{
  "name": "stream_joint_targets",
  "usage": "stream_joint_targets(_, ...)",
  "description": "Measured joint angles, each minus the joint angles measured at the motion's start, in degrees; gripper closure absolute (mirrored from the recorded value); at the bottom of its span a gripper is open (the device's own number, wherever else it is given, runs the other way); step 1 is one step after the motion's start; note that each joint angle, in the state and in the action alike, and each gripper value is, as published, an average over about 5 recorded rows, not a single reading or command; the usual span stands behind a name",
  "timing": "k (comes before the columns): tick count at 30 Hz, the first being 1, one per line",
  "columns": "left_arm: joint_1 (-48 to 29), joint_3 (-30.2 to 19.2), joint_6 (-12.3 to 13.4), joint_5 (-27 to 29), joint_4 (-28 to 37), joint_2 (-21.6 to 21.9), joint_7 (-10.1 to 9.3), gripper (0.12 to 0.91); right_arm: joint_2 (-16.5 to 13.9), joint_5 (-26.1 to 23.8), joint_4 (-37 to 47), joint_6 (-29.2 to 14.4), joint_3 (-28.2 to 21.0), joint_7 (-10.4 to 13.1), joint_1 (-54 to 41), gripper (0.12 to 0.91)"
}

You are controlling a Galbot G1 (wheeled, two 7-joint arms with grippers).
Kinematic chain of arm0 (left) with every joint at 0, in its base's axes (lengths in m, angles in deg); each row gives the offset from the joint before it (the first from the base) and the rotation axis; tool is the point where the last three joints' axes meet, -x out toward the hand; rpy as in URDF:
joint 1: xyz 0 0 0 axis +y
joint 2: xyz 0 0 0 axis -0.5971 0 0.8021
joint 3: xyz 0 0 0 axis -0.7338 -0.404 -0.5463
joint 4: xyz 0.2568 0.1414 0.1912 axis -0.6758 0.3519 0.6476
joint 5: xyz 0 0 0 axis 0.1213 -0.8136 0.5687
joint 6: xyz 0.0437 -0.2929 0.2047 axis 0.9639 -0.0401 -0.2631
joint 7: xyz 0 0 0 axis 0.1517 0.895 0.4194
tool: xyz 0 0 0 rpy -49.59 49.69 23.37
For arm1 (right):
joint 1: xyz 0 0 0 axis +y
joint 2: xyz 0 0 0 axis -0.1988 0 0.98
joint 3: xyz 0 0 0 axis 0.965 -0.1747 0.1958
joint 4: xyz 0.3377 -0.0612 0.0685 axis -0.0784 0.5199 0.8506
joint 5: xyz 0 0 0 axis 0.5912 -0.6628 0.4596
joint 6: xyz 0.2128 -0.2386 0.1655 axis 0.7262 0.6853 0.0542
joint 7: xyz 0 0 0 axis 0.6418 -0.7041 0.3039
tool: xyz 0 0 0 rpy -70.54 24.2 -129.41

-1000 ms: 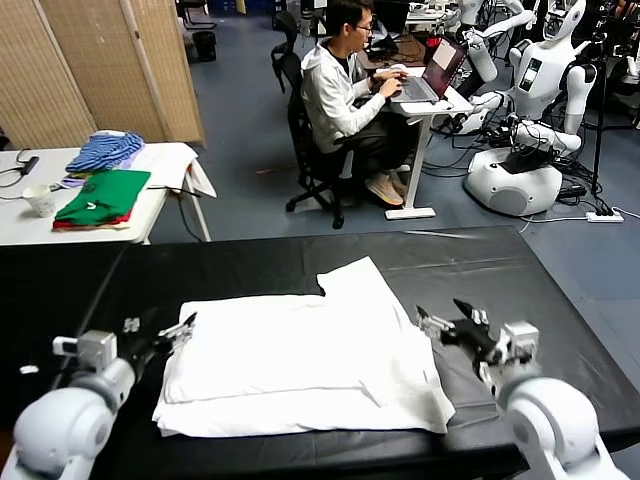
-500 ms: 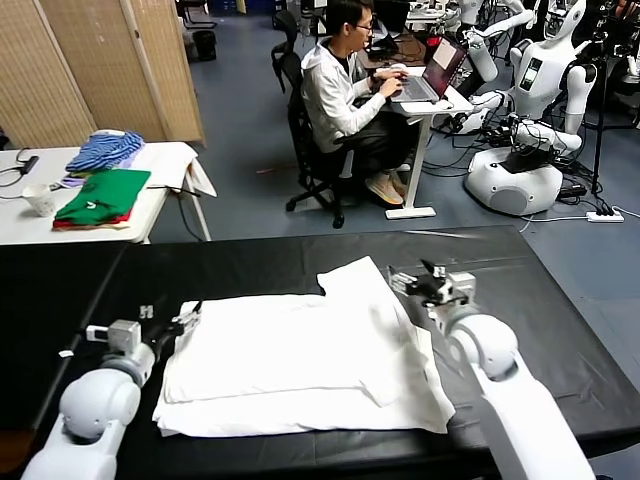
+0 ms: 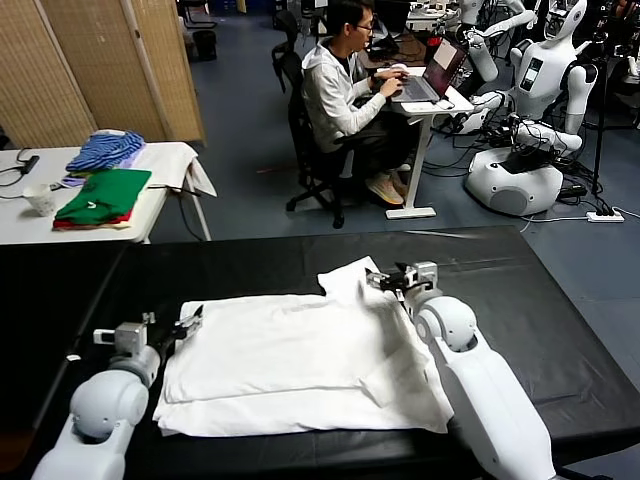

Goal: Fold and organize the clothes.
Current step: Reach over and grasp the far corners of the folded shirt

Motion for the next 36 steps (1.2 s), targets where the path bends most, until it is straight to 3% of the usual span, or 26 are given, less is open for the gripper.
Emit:
stream_joint_targets(2,0.0,0.0,-0.2,0.1,0.1,0.0,-0.04,0.123,0.0,0.0,0.1,0.0,-0.1,0.0,-0.1,0.175)
stream_joint_targets(12,0.1,-0.3,-1.6,0.8,0.6,-0.3,-0.63,0.147,0.0,0.1,-0.2,0.2,-0.4,0.0,0.2,0.725)
stream_joint_targets(15,0.0,-0.5,-1.6,0.8,0.6,-0.3,-0.61,0.183,0.1,0.1,-0.4,0.4,-0.6,0.1,0.2,0.83)
stream_joint_targets(36,-0.4,-1.1,-1.4,0.6,0.7,-0.5,-0.68,0.236,0.1,-0.1,-1.9,1.1,-1.0,1.1,1.1,0.873)
